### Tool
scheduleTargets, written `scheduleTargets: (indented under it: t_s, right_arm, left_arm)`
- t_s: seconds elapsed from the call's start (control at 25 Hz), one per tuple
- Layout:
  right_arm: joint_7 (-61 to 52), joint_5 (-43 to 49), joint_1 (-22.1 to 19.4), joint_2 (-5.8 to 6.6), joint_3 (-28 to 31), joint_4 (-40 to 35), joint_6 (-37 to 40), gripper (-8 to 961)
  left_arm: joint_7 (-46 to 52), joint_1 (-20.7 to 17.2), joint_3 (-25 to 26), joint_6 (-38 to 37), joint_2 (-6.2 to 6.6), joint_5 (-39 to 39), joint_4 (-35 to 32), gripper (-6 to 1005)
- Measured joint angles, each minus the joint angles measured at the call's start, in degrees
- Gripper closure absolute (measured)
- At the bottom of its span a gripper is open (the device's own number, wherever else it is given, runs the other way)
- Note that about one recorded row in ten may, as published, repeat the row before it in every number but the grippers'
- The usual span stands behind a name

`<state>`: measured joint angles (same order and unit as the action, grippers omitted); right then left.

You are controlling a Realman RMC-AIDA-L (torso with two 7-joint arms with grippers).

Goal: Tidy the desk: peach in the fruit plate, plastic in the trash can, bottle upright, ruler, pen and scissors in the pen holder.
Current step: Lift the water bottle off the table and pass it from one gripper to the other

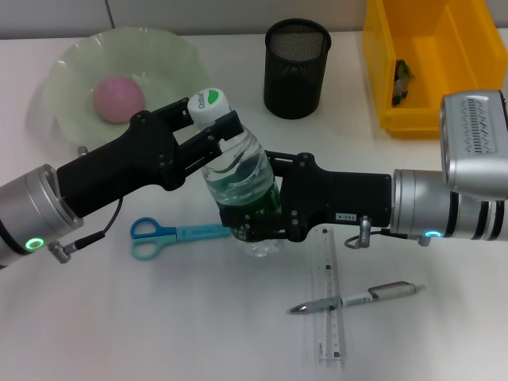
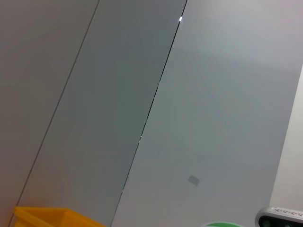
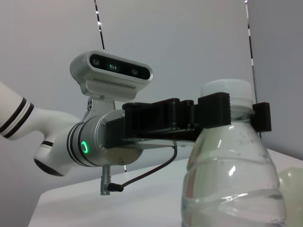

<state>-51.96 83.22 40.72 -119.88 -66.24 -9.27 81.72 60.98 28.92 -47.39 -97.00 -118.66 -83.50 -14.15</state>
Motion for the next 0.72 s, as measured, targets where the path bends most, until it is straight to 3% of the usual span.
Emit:
scheduleTargets:
  t_s: [0.72]
  right_arm:
    - [-0.1, -0.2, 0.0, 0.00, 0.0, -0.9, -0.4, 181]
  left_arm:
    - [0.5, -0.1, 0.2, 0.1, 0.19, 0.0, -0.1, 564]
